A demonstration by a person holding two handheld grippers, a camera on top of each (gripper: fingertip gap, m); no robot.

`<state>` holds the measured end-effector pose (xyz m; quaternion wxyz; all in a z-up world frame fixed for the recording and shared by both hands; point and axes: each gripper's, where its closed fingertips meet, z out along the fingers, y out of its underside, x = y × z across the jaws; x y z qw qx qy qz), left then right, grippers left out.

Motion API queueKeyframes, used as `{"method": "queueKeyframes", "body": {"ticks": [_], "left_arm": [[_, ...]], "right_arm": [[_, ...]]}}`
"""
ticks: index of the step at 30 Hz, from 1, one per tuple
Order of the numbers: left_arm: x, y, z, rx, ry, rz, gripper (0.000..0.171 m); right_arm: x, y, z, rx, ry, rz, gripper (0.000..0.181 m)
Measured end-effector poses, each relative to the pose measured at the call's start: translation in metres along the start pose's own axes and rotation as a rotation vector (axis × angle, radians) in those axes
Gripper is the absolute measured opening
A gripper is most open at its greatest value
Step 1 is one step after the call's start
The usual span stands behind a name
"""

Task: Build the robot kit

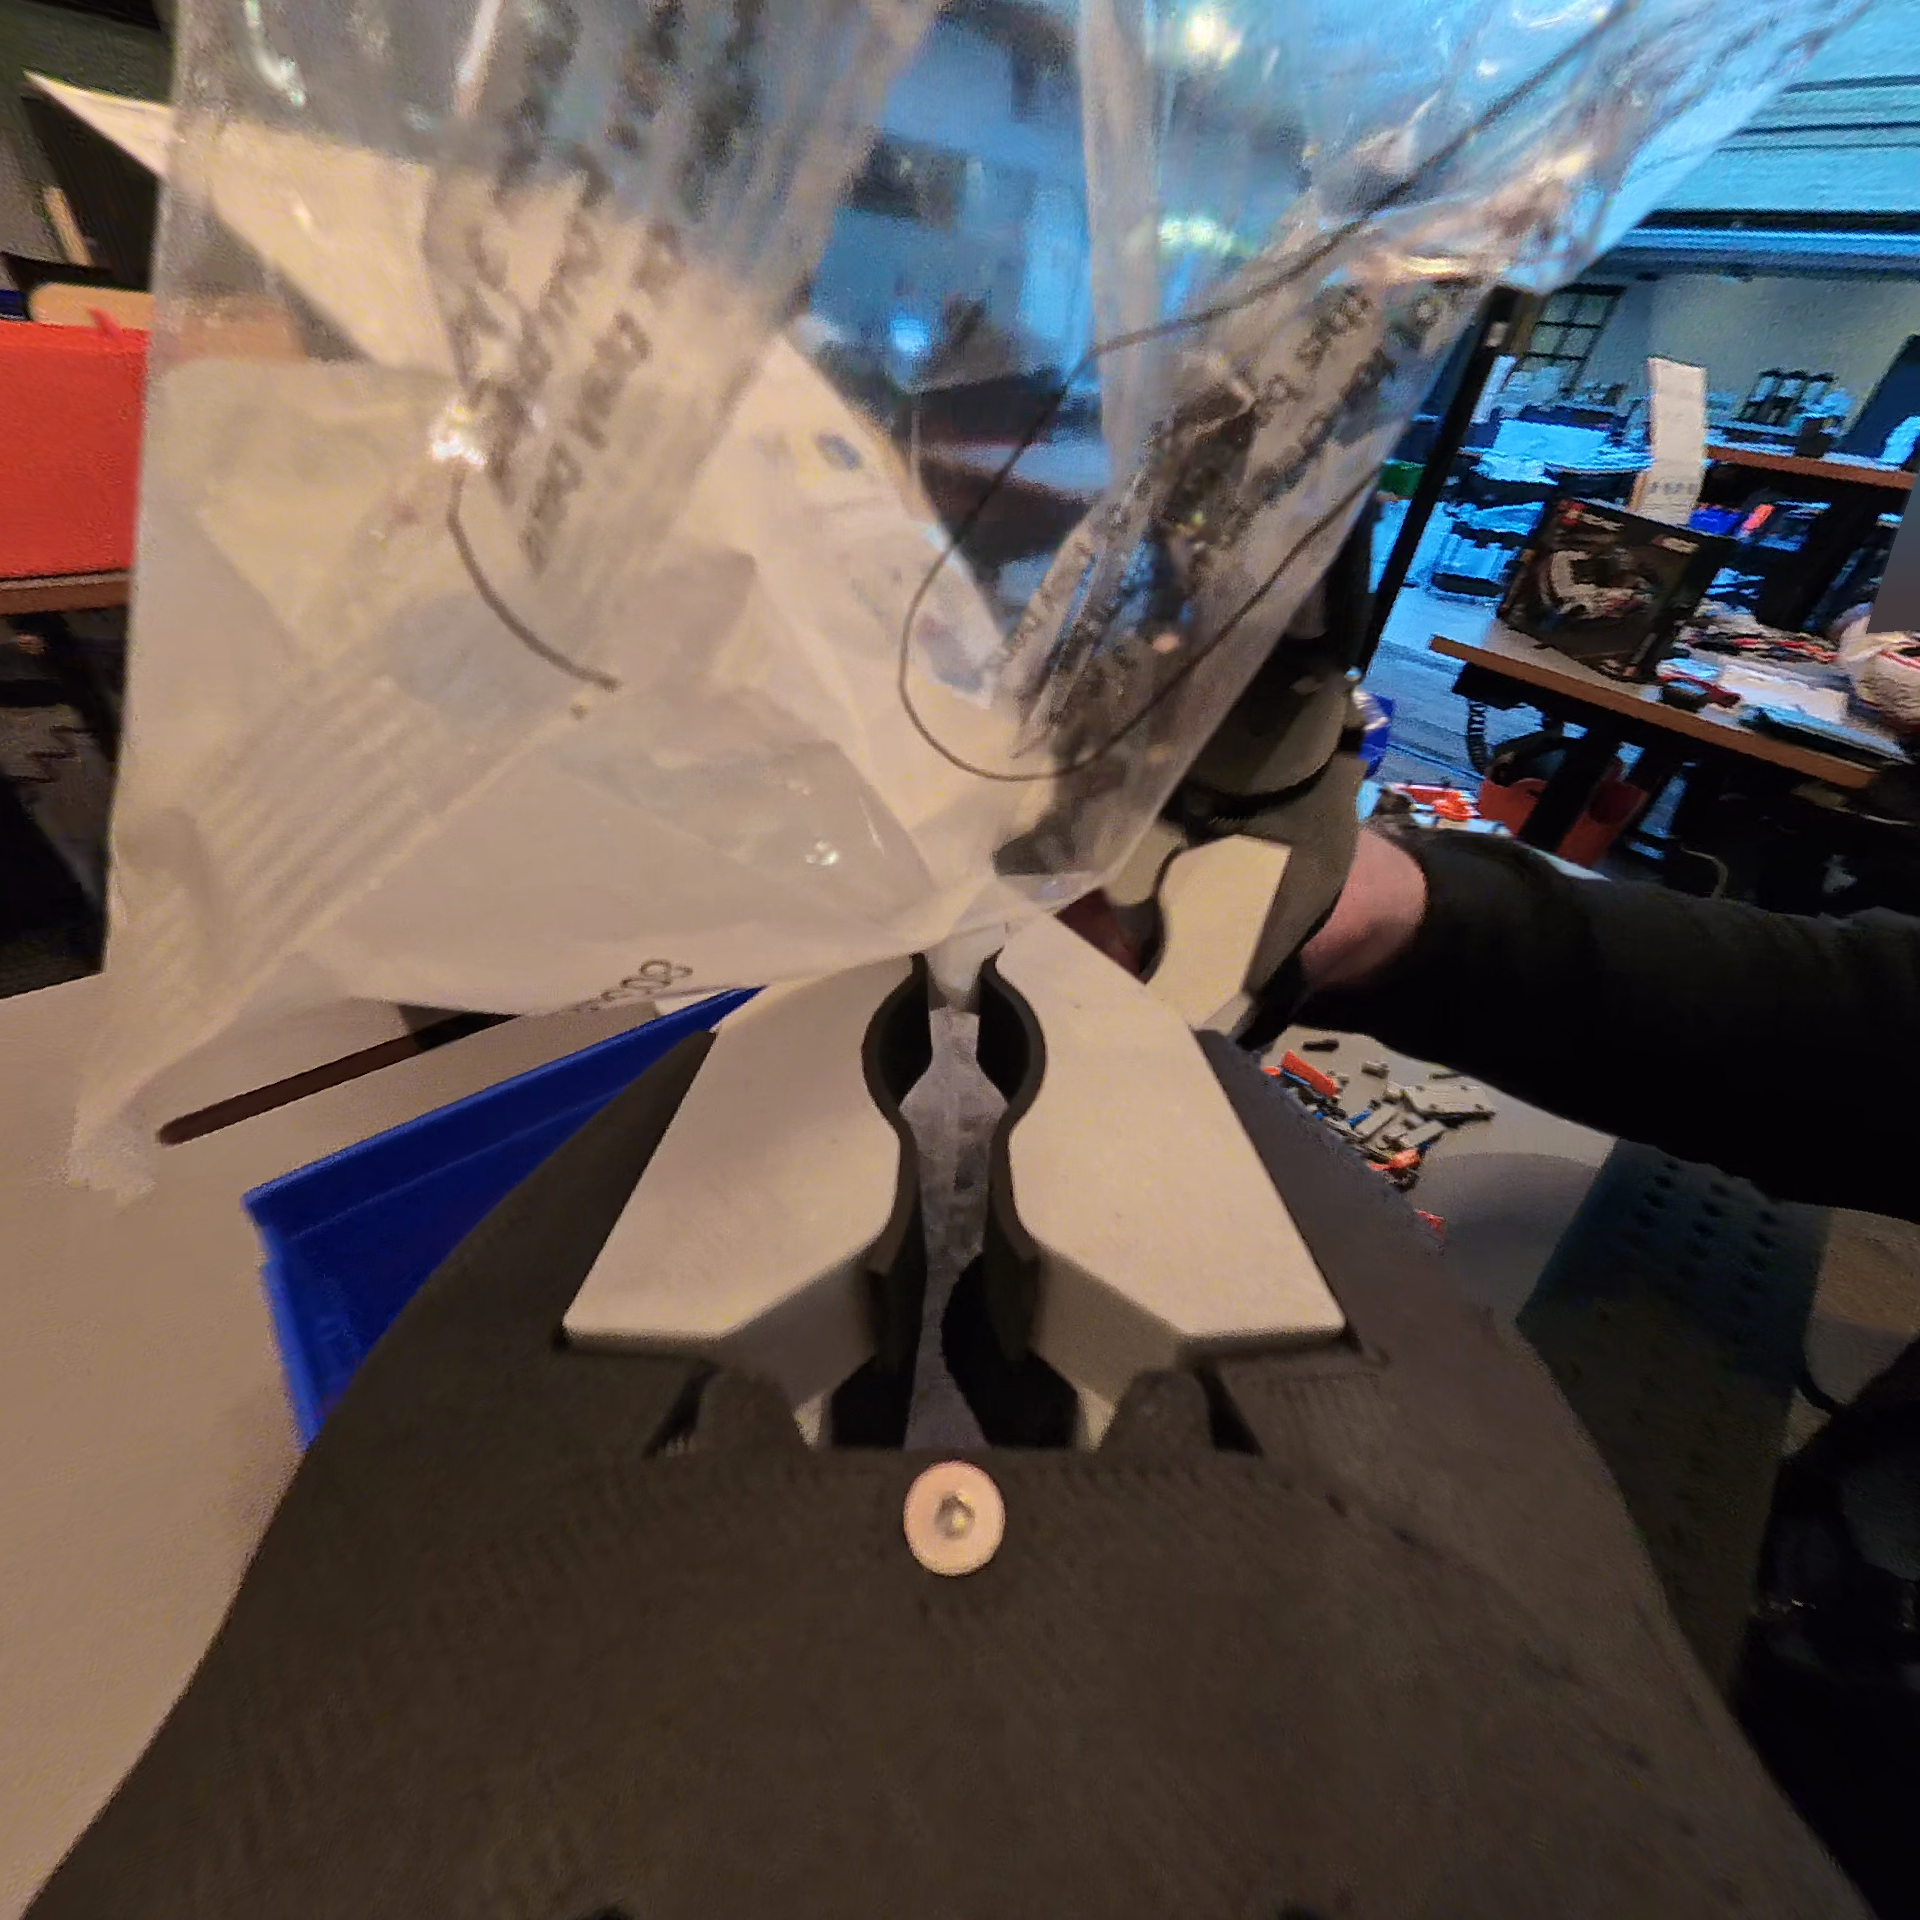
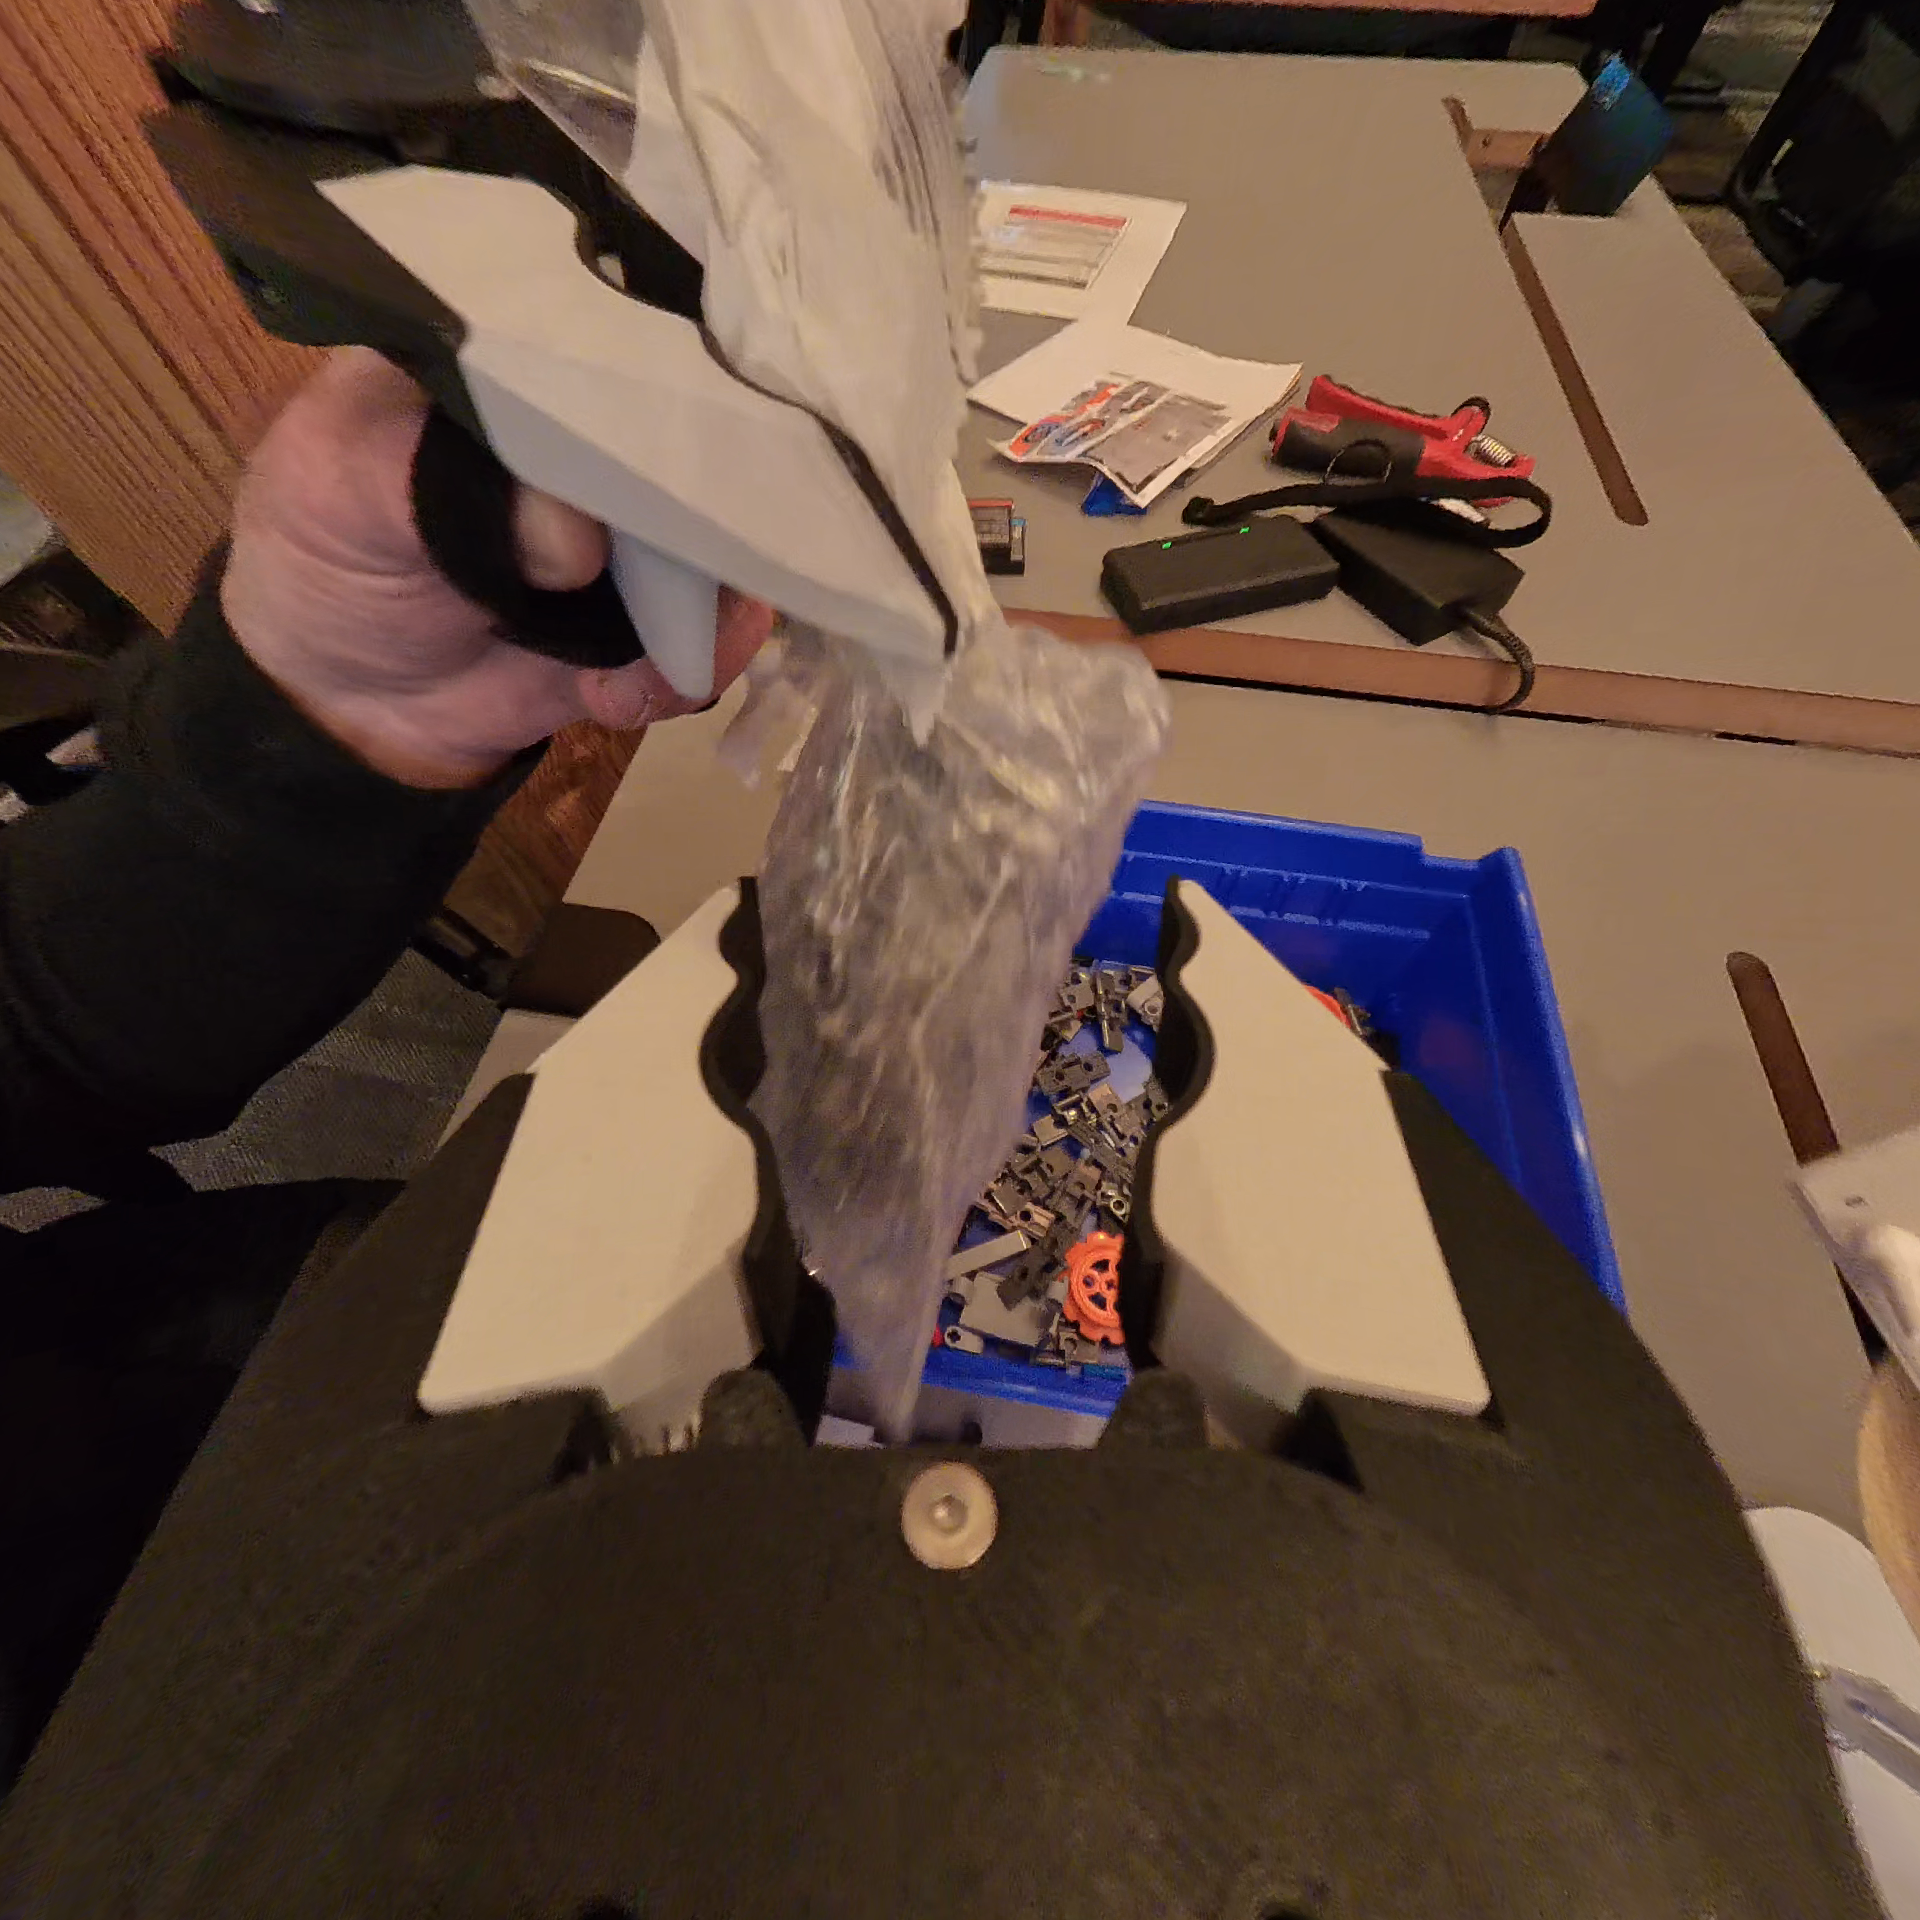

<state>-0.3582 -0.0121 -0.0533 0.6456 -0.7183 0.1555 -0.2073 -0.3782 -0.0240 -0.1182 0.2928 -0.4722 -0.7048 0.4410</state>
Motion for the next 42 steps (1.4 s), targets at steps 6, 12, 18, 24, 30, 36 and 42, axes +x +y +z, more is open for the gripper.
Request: {"method": "queueKeyframes", "body": {"ticks": [6,12,18,24,30,36,42], "left_arm": [[-0.007,0.0,0.013,0.033,-0.043,-0.05,0.0],[-0.034,-0.001,0.006,0.1,-0.071,-0.167,0.0],[-0.042,0.007,0.005,0.052,-0.12,-0.099,0.0],[-0.036,0.008,0.007,0.04,-0.056,-0.125,0.0],[-0.029,0.01,0.005,0.012,-0.059,-0.074,0.0],[-0.008,0.011,-0.004,-0.079,0.064,0.046,0.0],[0.019,0.032,-0.005,-0.178,0.204,0.107,0.0]], "right_arm": [[-0.002,0.007,0.013,-0.004,0.052,0.029,0.034],[-0.006,0.011,0.002,0.02,0.19,-0.013,0.032],[-0.011,0.021,-0.014,0.008,0.168,0.02,0.031],[-0.011,0.029,-0.033,0.017,0.115,0.044,0.031],[-0.02,0.027,-0.041,0.03,0.042,0.034,0.031],[-0.019,0.033,-0.069,-0.018,-0.009,-0.002,0.031],[-0.019,0.047,-0.101,-0.13,-0.007,-0.099,0.031]]}}
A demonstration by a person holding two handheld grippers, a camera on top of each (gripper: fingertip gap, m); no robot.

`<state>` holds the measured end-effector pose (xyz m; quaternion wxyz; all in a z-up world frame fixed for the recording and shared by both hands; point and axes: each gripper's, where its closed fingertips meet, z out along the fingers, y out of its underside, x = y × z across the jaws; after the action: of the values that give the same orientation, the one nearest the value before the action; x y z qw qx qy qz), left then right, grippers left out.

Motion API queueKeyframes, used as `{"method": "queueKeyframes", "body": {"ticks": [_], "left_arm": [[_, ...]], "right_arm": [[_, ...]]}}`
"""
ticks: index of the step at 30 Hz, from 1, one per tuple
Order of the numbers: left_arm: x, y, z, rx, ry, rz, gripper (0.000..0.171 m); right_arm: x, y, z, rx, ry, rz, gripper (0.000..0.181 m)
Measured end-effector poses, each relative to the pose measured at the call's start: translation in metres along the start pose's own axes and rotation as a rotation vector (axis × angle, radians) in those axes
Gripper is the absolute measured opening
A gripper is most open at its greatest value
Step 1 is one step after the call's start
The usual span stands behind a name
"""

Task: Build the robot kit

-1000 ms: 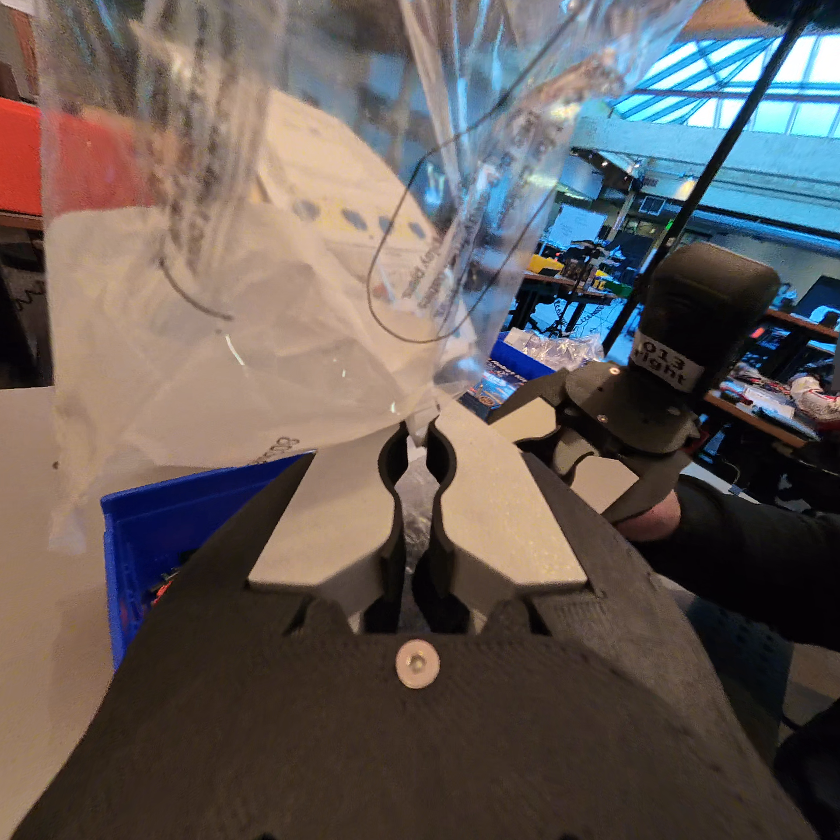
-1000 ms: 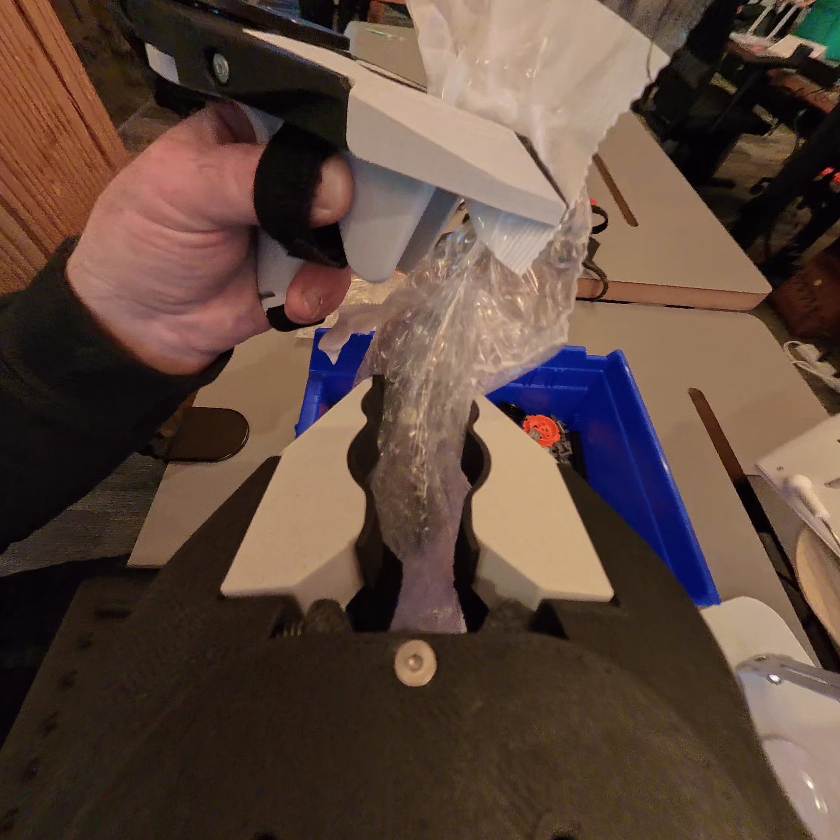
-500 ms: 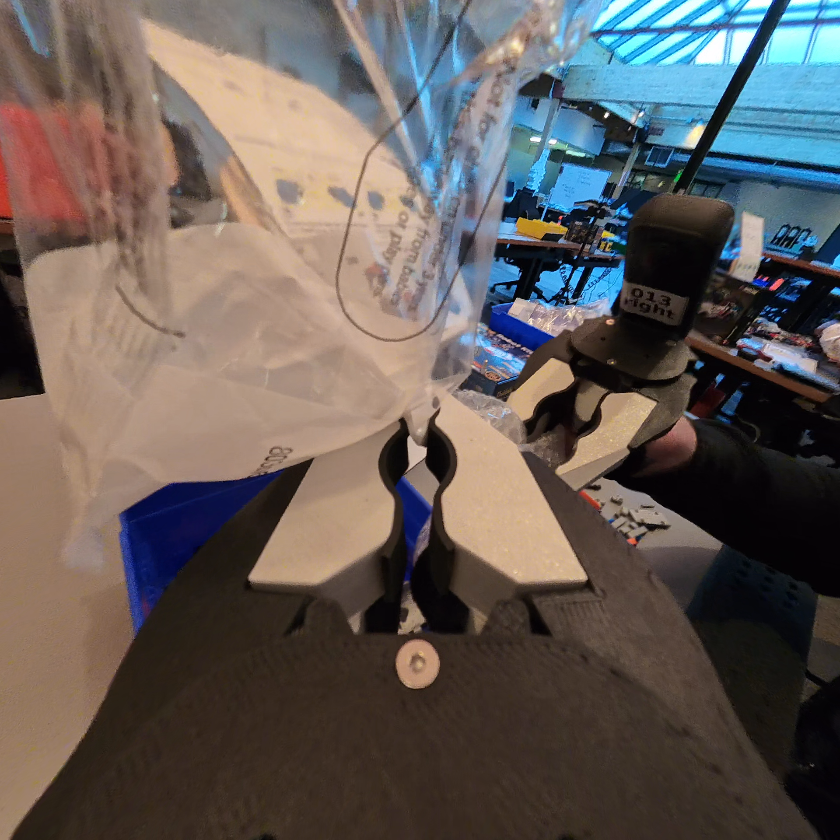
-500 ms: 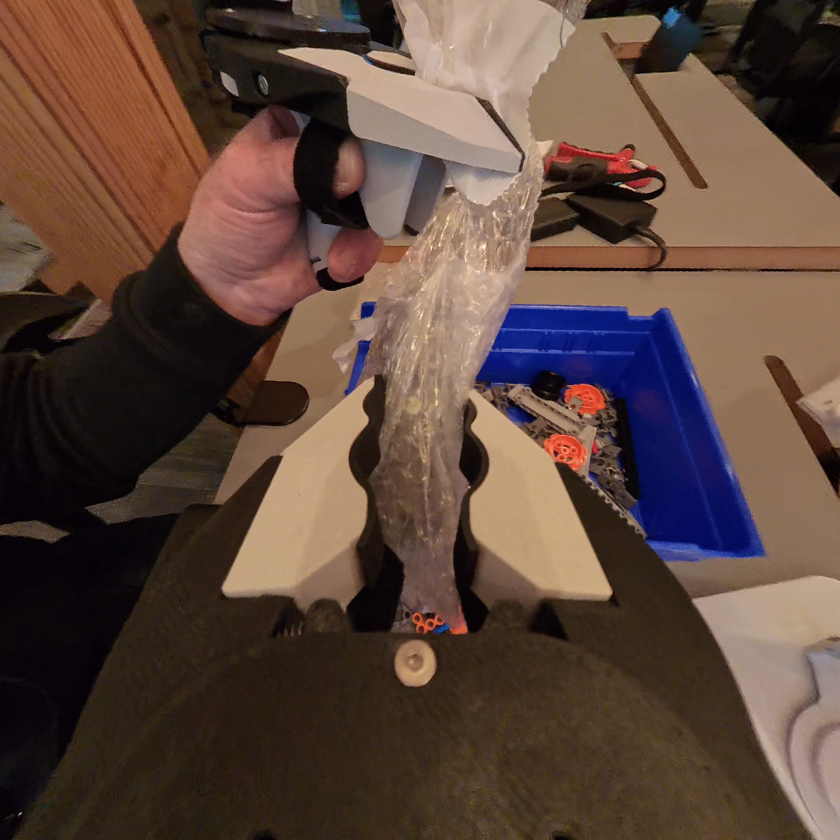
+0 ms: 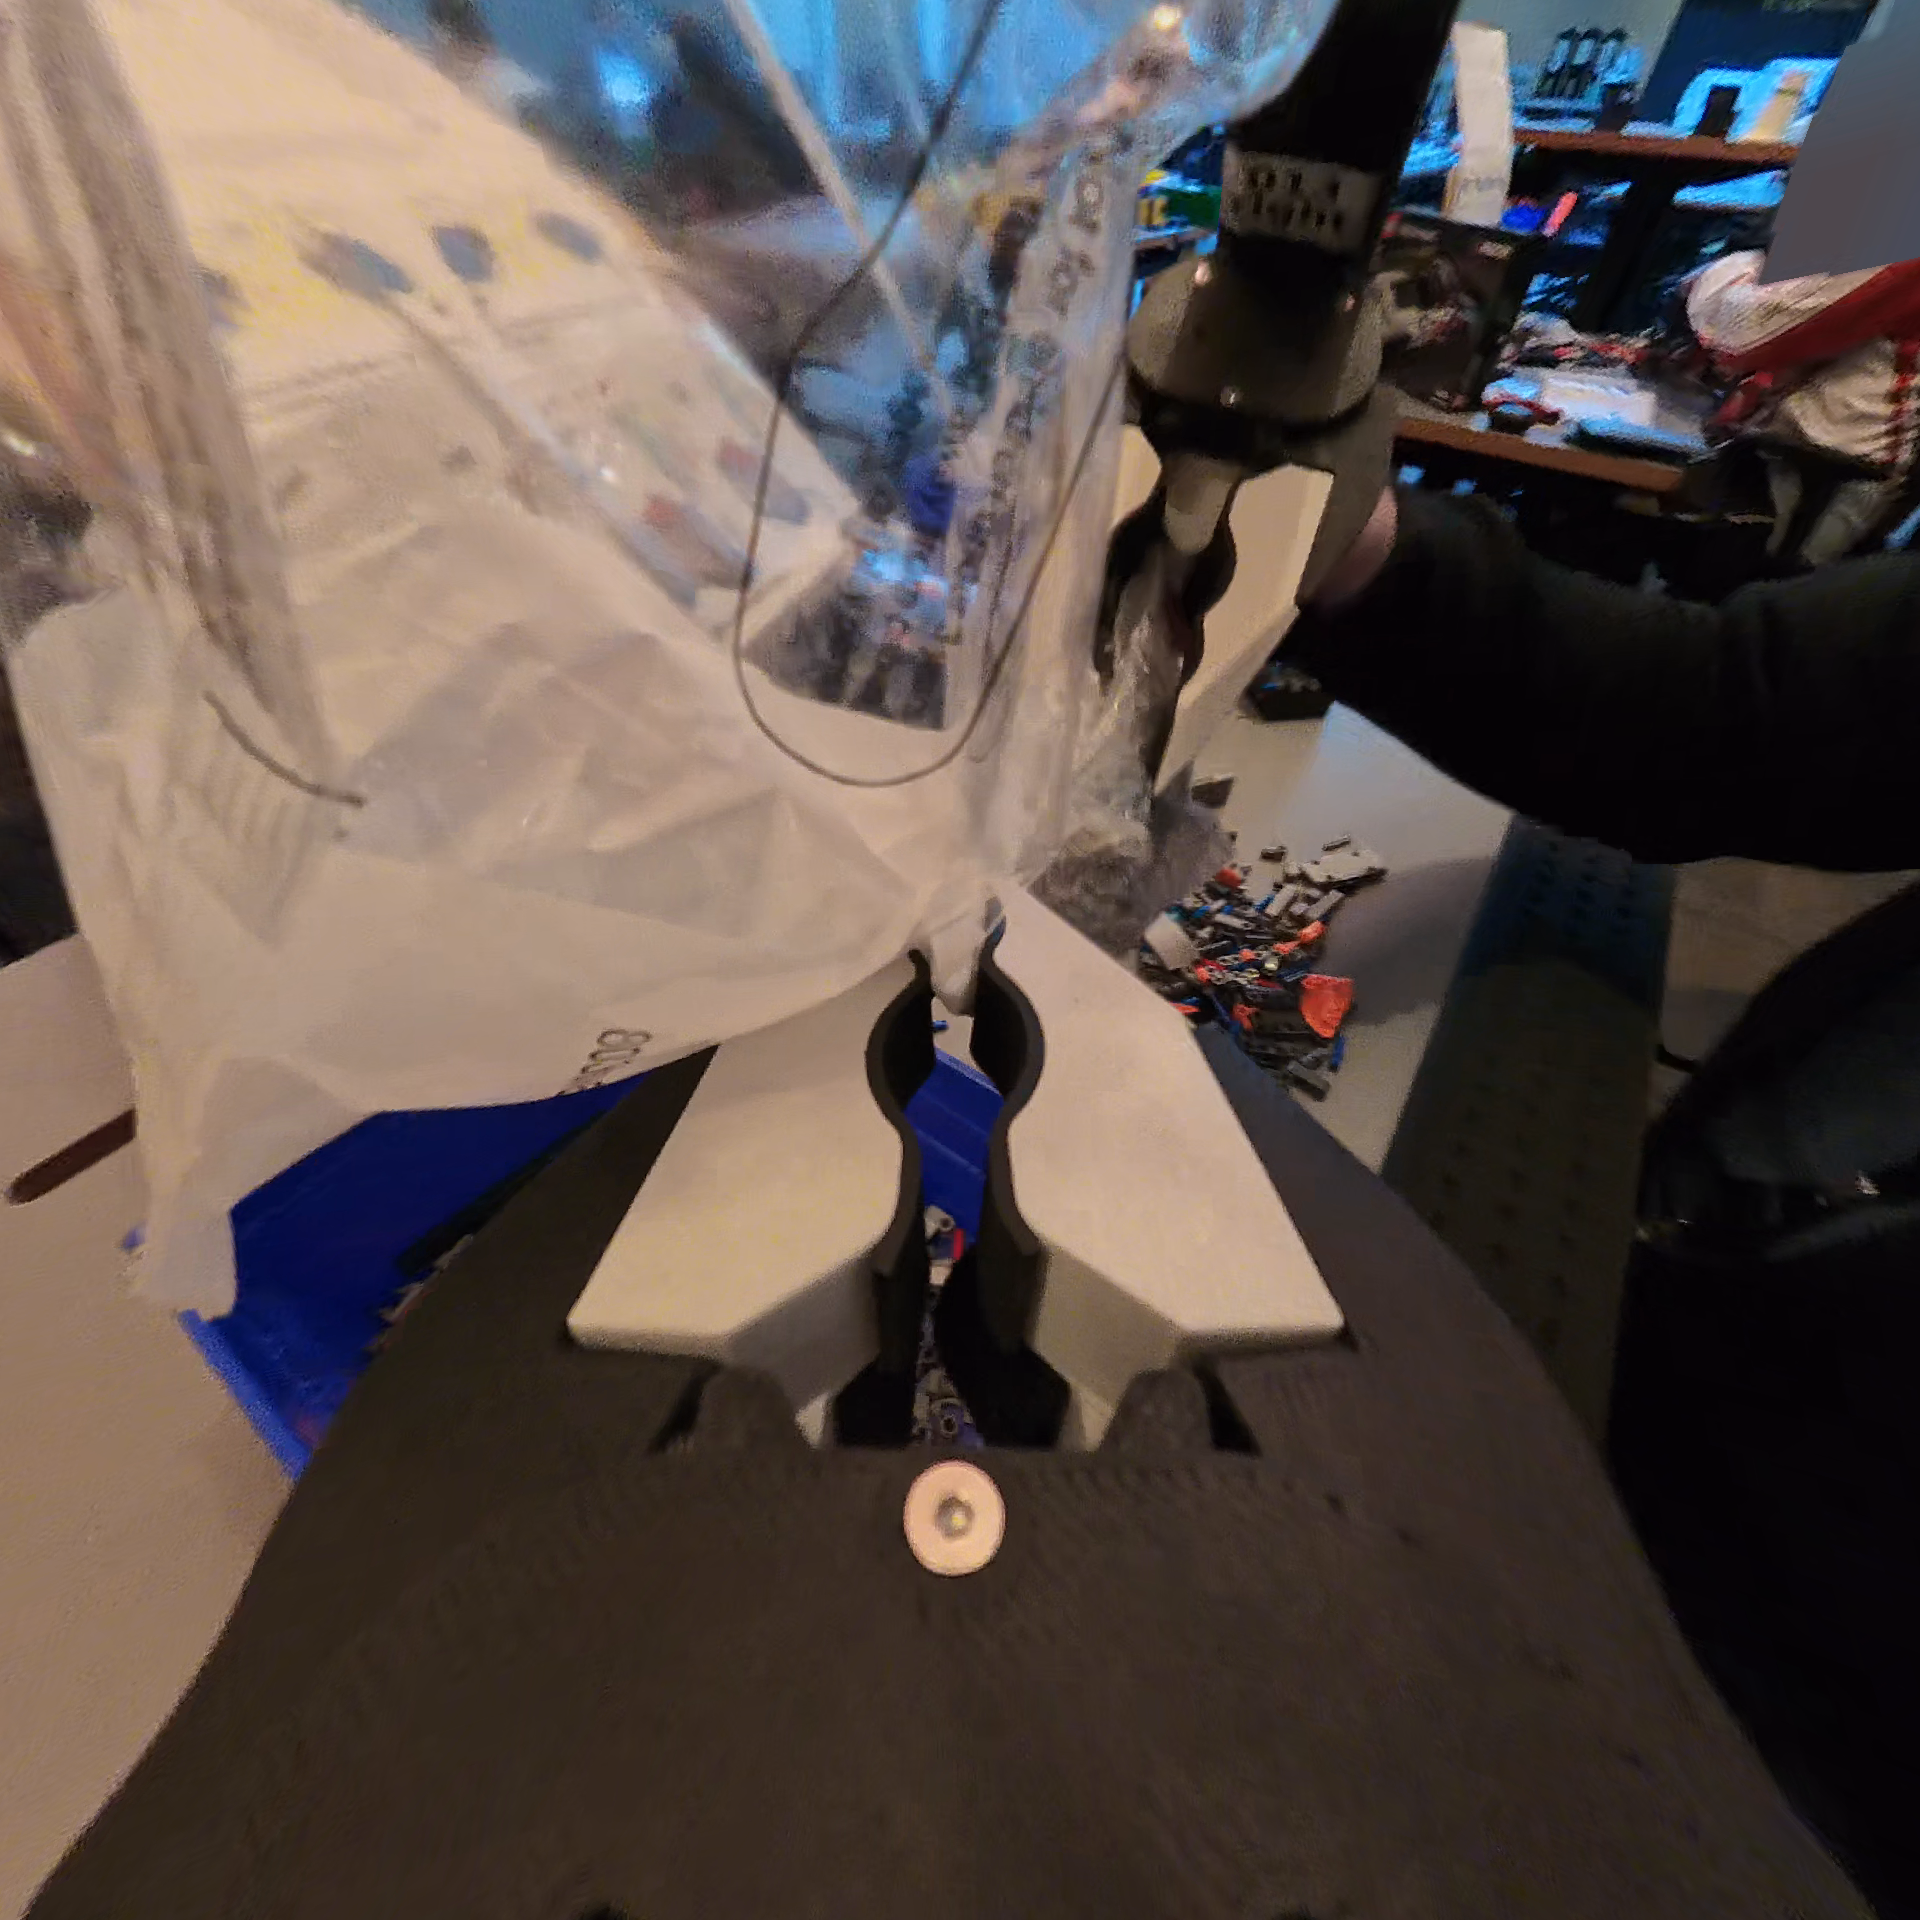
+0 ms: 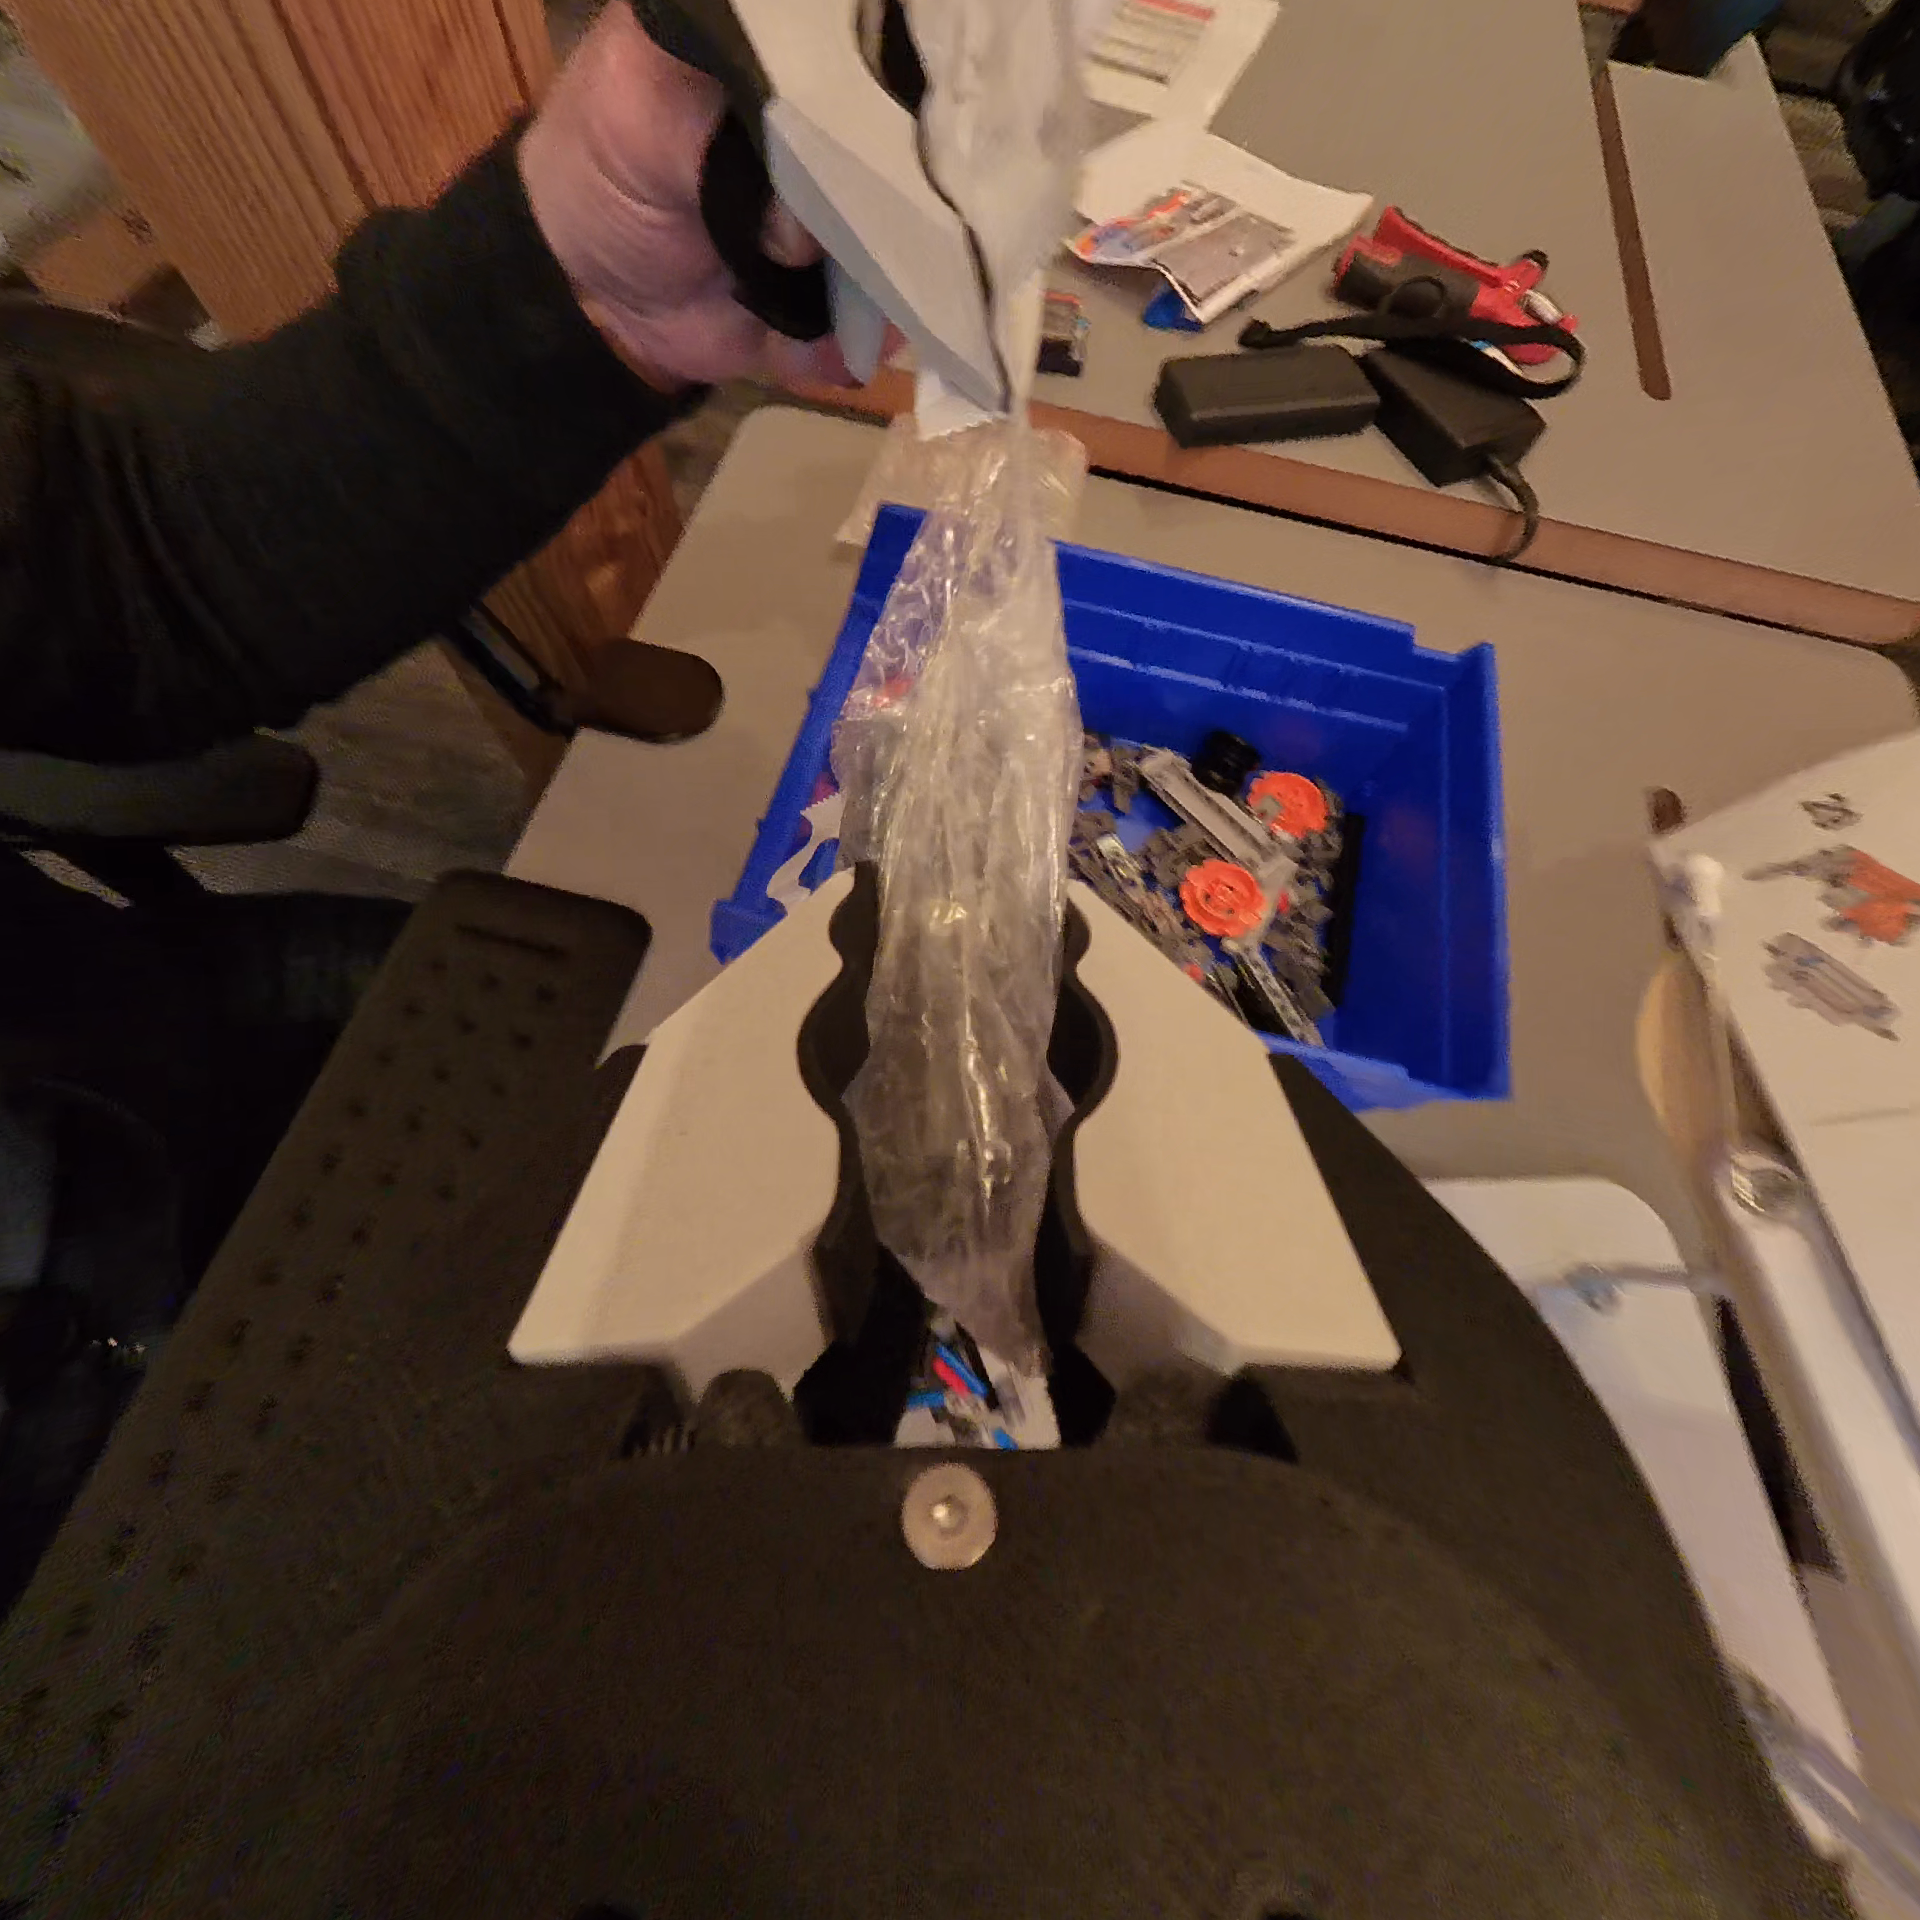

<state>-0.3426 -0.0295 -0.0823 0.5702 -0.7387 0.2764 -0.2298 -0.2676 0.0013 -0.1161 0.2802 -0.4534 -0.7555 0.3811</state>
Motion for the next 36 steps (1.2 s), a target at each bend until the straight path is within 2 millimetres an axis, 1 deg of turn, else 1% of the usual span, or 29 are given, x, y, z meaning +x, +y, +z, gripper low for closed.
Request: {"method": "queueKeyframes", "body": {"ticks": [1,2,3,4,5,6,7,8,9,10,12,14,15,16,18,21,24,26,27,29,31,33,35,36], "left_arm": [[-0.003,-0.003,-0.007,0.024,-0.041,0.007,0.0],[-0.005,-0.014,-0.026,0.115,-0.042,-0.016,0.0],[-0.007,-0.021,-0.048,0.19,-0.041,-0.052,0.0],[-0.014,-0.016,-0.061,0.18,-0.097,-0.05,0.0],[-0.016,-0.011,-0.064,0.152,-0.127,-0.059,0.0],[-0.011,-0.01,-0.062,0.143,-0.119,-0.066,0.0],[-0.005,-0.009,-0.055,0.12,-0.107,-0.075,0.0],[-0.004,-0.004,-0.046,0.061,-0.121,-0.075,0.0],[-0.006,0.003,-0.037,-0.017,-0.169,-0.057,0.0],[-0.008,0.002,-0.031,-0.047,-0.209,-0.041,0.0],[-0.001,-0.009,-0.02,-0.042,-0.195,-0.055,0.0],[-0.004,-0.012,-0.011,-0.1,-0.232,-0.043,0.0],[0.0,-0.016,-0.004,-0.098,-0.207,-0.044,0.0],[0.006,-0.02,0.003,-0.099,-0.172,-0.052,0.0],[0.014,-0.018,0.016,-0.138,-0.156,-0.04,0.0],[0.037,-0.016,0.031,-0.139,-0.098,-0.033,0.0],[0.053,-0.009,0.044,-0.149,-0.065,-0.031,0.0],[0.062,-0.002,0.053,-0.17,-0.04,-0.039,0.0],[0.065,0.002,0.057,-0.179,-0.04,-0.039,0.0],[0.079,0.008,0.066,-0.18,0.006,-0.055,0.0],[0.089,0.018,0.074,-0.196,0.022,-0.067,0.0],[0.1,0.031,0.083,-0.219,0.049,-0.087,0.0],[0.106,0.045,0.092,-0.252,0.056,-0.1,0.0],[0.109,0.051,0.096,-0.267,0.064,-0.107,0.0]], "right_arm": [[0.006,0.006,-0.008,-0.037,0.03,-0.002,0.03],[0.015,0.016,-0.02,-0.076,0.068,-0.002,0.03],[0.02,0.019,-0.034,-0.055,0.083,0.016,0.03],[0.019,0.018,-0.043,-0.01,0.06,0.054,0.03],[0.017,0.019,-0.047,-0.003,0.06,0.064,0.03],[0.016,0.021,-0.047,-0.028,0.088,0.051,0.03],[0.012,0.021,-0.046,-0.035,0.107,0.044,0.03],[0.006,0.017,-0.046,-0.02,0.105,0.045,0.03],[0.0,0.015,-0.049,-0.002,0.099,0.06,0.031],[-0.003,0.014,-0.052,0.013,0.104,0.083,0.031],[-0.014,0.019,-0.052,0.017,0.076,0.135,0.031],[-0.024,0.033,-0.044,-0.013,0.048,0.202,0.031],[-0.03,0.039,-0.039,-0.017,0.021,0.23,0.031],[-0.038,0.046,-0.034,-0.019,-0.026,0.264,0.031],[-0.05,0.06,-0.029,-0.026,-0.075,0.333,0.031],[-0.077,0.077,-0.021,-0.035,-0.158,0.411,0.031],[-0.111,0.096,-0.009,-0.098,-0.216,0.442,0.031],[-0.13,0.103,0.002,-0.114,-0.257,0.486,0.031],[-0.139,0.107,0.008,-0.123,-0.285,0.51,0.031],[-0.152,0.115,0.023,-0.126,-0.324,0.554,0.031],[-0.168,0.125,0.04,-0.147,-0.383,0.599,0.031],[-0.179,0.136,0.057,-0.167,-0.402,0.628,0.031],[-0.181,0.136,0.065,-0.141,-0.419,0.651,0.033],[-0.178,0.138,0.067,-0.147,-0.394,0.641,0.036]]}}
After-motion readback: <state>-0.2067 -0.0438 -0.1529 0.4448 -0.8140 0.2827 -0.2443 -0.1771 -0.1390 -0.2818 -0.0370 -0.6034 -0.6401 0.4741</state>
